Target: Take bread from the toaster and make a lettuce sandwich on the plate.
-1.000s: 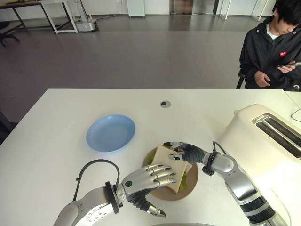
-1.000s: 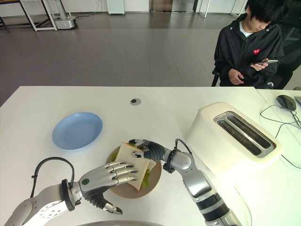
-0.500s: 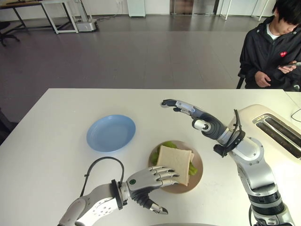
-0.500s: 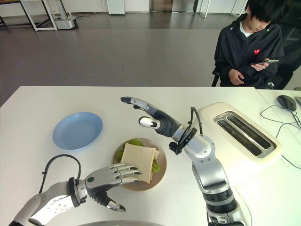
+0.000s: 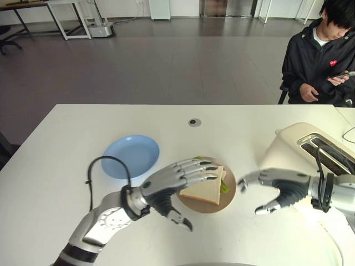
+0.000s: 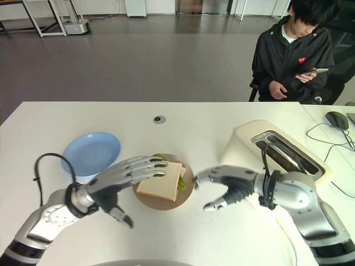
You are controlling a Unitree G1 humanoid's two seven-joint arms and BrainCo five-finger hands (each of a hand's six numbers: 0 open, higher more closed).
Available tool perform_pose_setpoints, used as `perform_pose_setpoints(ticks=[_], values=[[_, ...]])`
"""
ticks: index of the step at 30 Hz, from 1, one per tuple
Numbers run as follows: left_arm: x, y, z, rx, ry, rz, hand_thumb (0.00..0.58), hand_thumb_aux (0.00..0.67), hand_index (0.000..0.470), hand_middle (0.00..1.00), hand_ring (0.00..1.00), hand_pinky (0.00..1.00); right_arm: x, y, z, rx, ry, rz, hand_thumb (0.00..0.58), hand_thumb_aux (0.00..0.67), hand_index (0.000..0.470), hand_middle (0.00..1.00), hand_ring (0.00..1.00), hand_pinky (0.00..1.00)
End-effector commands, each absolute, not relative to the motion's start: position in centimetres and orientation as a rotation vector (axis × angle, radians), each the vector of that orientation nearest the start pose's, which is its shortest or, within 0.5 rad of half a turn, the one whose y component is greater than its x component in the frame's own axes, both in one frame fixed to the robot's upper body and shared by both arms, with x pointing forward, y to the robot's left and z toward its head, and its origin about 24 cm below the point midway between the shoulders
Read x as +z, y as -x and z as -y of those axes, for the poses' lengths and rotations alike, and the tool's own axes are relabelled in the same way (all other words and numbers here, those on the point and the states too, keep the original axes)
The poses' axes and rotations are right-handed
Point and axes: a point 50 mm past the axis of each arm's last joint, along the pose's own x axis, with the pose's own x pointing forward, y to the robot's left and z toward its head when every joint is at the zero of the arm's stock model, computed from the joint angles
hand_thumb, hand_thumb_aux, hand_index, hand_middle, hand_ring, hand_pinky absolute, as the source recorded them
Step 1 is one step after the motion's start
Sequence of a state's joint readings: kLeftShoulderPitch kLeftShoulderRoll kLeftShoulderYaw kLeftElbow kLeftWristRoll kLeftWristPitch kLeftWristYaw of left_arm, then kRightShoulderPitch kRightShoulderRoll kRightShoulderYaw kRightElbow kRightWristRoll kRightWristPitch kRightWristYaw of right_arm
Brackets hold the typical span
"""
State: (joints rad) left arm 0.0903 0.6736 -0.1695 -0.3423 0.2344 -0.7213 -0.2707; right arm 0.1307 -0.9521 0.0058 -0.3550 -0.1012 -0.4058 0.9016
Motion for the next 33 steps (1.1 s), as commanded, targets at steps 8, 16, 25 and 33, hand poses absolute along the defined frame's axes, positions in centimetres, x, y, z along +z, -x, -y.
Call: perform_pose_setpoints(ticks=[8, 16, 25, 33], values=[[2.2, -16.4, -17.3, -1.279, -1.157, 0.033, 0.58, 0.67, 0.47, 1.0, 1.0, 1.0, 4.5, -17.9, 17.9, 1.428, 1.159, -0.133, 0.58, 0.67, 0.47, 0.95, 0.95, 0.95], [2.6, -24.8, -14.4, -0.911, -1.346, 0.277, 0.58, 0.67, 0.47, 1.0, 1.0, 1.0, -1.7, -23.2, 17.1, 1.132, 1.092, -0.228, 0.58, 0.67, 0.47, 0.92, 0.92, 0.92], [2.3, -31.1, -11.8, -0.663, -1.366, 0.296, 0.58, 0.67, 0.47, 1.0, 1.0, 1.0, -1.3, -29.7, 16.7, 0.744, 1.083, -0.153, 0.58, 0.67, 0.47, 0.92, 0.92, 0.92], [3.8, -32.2, -12.1, -0.573, -1.291, 0.38, 0.58, 0.67, 0.47, 1.0, 1.0, 1.0, 0.8, -29.9, 15.1, 0.691, 0.952, 0.097, 0.468, 0.376, 0.264, 0.87, 0.87, 0.87]])
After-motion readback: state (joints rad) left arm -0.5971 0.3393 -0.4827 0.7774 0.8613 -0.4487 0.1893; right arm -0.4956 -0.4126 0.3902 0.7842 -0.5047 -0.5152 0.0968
